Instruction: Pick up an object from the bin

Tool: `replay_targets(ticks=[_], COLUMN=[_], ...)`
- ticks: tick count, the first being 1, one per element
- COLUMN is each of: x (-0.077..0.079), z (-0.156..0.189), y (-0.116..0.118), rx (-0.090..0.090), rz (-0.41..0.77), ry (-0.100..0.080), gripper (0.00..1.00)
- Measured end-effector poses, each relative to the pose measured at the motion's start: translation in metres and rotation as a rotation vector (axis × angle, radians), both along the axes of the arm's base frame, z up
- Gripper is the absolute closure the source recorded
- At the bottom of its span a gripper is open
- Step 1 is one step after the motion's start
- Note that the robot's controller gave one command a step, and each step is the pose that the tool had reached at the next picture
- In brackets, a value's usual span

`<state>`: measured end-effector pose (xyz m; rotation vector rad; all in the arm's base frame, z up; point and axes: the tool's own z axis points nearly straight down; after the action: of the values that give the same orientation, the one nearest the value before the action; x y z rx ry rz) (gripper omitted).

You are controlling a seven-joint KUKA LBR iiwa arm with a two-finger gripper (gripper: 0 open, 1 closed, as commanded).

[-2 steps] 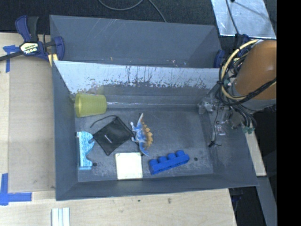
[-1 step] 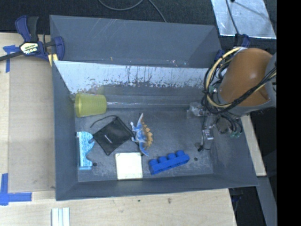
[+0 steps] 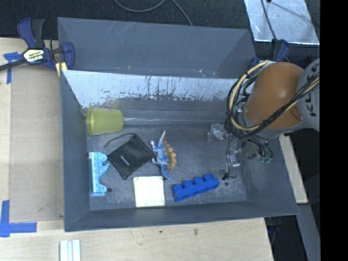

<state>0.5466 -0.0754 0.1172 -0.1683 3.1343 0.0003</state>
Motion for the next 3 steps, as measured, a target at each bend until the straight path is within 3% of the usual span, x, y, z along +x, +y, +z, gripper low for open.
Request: replay_targets(ticks=[1,2,3], x=[-0.026,-0.033,-0.033], z=[0.027,0.012,-0.031], y=[-0.018,0.007,0.02], rx=[-0.001,-0.007,-0.001], rz=[0.122,0.188,0.332], ry=[0.003,-0.015,-0.003], gripper=[0.0,0.0,0.0])
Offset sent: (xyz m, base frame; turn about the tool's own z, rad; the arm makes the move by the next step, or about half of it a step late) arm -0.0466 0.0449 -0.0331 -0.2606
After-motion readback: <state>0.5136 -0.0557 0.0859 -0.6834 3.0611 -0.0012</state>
